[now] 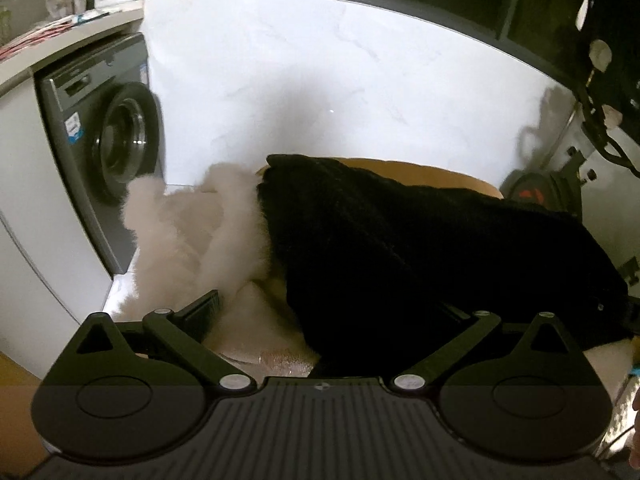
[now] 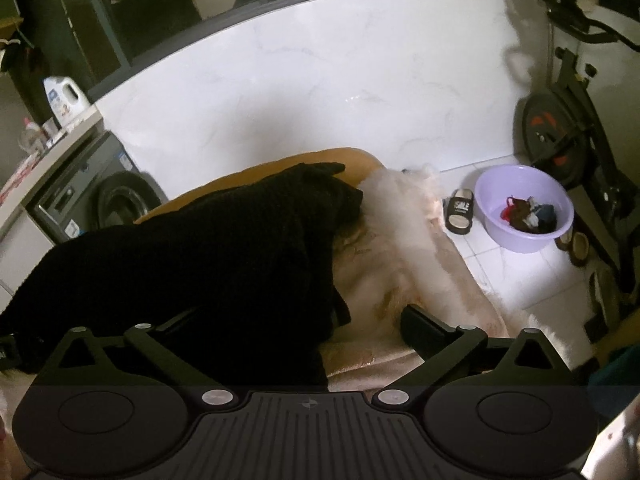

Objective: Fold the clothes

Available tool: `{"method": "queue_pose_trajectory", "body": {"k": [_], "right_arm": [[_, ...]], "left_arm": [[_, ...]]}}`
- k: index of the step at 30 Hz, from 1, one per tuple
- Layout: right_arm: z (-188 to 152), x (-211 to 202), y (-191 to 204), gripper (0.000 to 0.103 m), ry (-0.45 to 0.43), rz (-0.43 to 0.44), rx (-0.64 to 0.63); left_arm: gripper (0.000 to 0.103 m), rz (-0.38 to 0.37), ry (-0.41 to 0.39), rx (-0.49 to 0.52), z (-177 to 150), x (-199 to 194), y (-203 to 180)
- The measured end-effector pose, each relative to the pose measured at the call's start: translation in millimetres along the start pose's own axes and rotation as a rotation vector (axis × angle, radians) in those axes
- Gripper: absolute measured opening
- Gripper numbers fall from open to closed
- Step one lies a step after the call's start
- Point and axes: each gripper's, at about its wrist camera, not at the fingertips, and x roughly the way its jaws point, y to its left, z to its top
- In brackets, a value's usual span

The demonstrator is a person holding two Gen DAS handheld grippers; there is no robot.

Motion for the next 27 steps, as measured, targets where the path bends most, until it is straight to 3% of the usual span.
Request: {"method": "queue_pose_trajectory", "body": {"k": [6, 12, 17, 20, 24, 27], "right_arm": [[13.2, -34.1, -16.7, 0.102, -0.050, 0.099, 0.159], [-0.5, -65.4, -33.4, 0.102, -0.087, 0.061, 0.206], [-27.3, -79.8, -16.5, 0.102, 0.005, 0.064, 0.108], [-43.5, -99.2, 4.2, 0.102, 0.002, 0.042, 0.012], [-64.2, -115.0, 29.2, 0.102, -0.020, 0.075, -0.183], [-64.6, -118.3, 32.8, 0.102, -0.104, -0.049, -0.235]], "left_arm": [[0.102, 0.027, -0.008, -0.006, 16.2, -36.1, -8.7], [0.102, 0.046, 0.016, 0.033, 0.4, -71.3, -26.5], [0.102, 0.061, 0.004, 0.054, -25.0, -98.6, -34.9], [0.102, 0.049, 0.012, 0.064, -45.4, -111.7, -39.5], [0.102, 0.030, 0.006, 0.065, -73.4, -136.8, -33.0], [0.102, 0.014, -0.003, 0.050, -95.7, -160.4, -19.8]]}}
